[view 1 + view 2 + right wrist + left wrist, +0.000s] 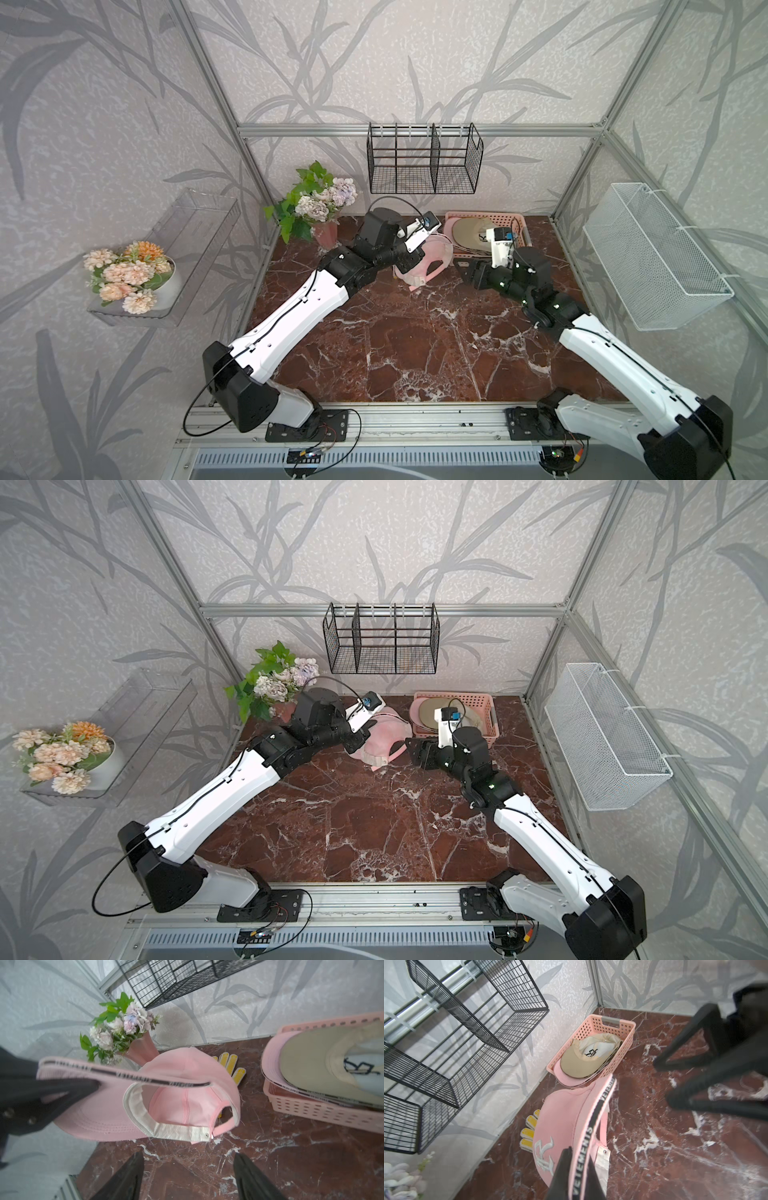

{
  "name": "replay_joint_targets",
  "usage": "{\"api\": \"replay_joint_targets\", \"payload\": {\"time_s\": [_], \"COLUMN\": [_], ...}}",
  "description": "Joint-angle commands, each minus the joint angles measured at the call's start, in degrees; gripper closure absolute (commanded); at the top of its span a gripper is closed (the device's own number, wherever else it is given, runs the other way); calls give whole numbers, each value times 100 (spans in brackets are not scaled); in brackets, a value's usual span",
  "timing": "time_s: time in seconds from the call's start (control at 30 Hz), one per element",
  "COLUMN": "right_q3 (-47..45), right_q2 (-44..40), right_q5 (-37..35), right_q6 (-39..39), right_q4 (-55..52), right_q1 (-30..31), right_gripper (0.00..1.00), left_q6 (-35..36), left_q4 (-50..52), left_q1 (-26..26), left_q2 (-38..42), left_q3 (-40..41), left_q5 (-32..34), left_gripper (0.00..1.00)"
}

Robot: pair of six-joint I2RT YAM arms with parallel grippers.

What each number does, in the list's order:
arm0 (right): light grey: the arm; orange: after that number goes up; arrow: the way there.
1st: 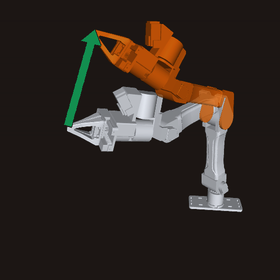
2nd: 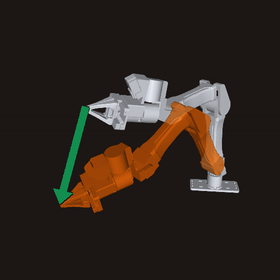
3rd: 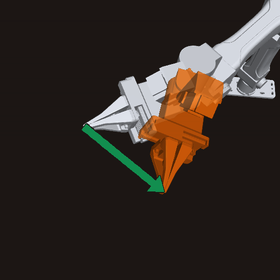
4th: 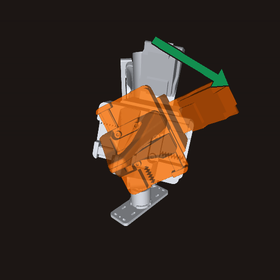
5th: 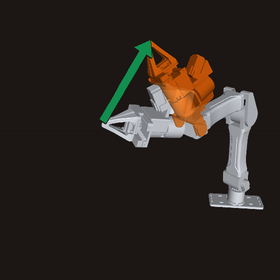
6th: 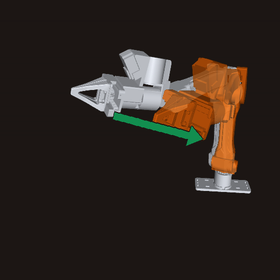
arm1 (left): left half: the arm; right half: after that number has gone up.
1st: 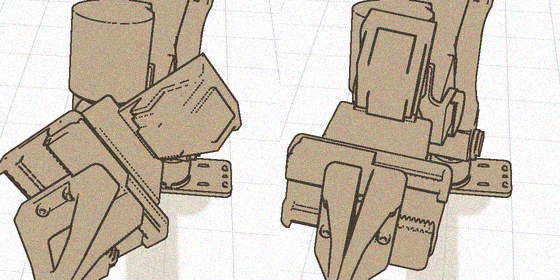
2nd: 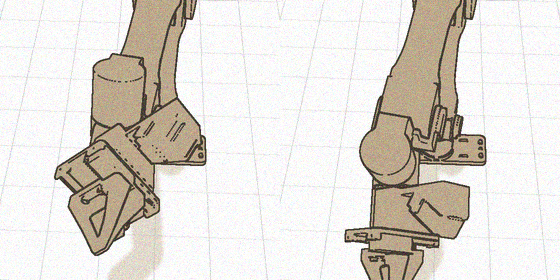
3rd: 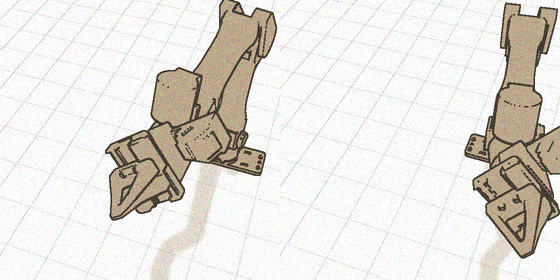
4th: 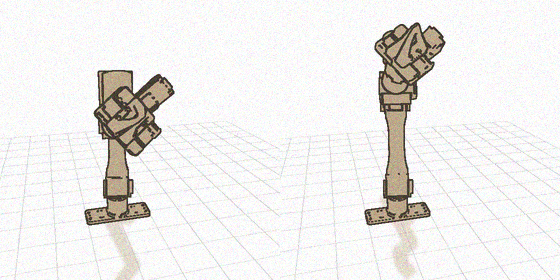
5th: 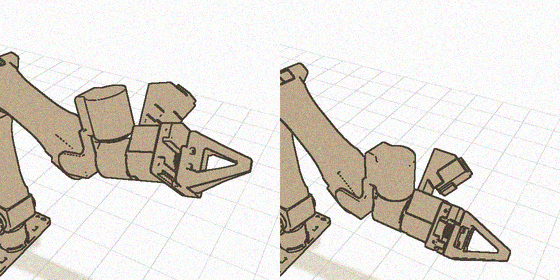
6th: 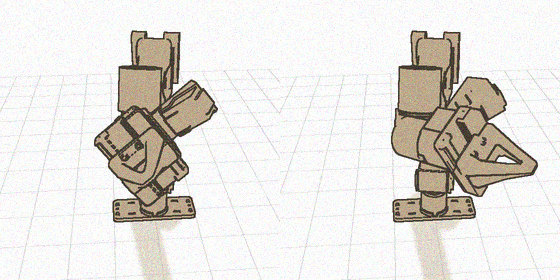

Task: Turn the baseball cap inside out
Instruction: Place the baseball cap at the center of the board.

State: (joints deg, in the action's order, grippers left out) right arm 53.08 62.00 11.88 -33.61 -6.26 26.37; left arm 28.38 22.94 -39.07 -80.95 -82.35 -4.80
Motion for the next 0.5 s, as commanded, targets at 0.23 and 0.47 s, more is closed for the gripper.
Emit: {"api": "replay_joint_targets", "payload": {"time_s": [0.23,0.47], "right_q3": [199,19], "right_q2": [57,442], "right_q5": [1150,1317], "right_q6": [-2621,-3394], "right_q4": [-363,351], "right_q1": [-431,-440], "right_gripper": [33,42], "left_q6": [1837,2260], "left_q4": [-2429,-3031], "left_q1": [-515,-794], "left_q2": [1180,1482], "left_q3": [1829,2504], "left_q5": [421,389], "left_gripper": [100,100]}}
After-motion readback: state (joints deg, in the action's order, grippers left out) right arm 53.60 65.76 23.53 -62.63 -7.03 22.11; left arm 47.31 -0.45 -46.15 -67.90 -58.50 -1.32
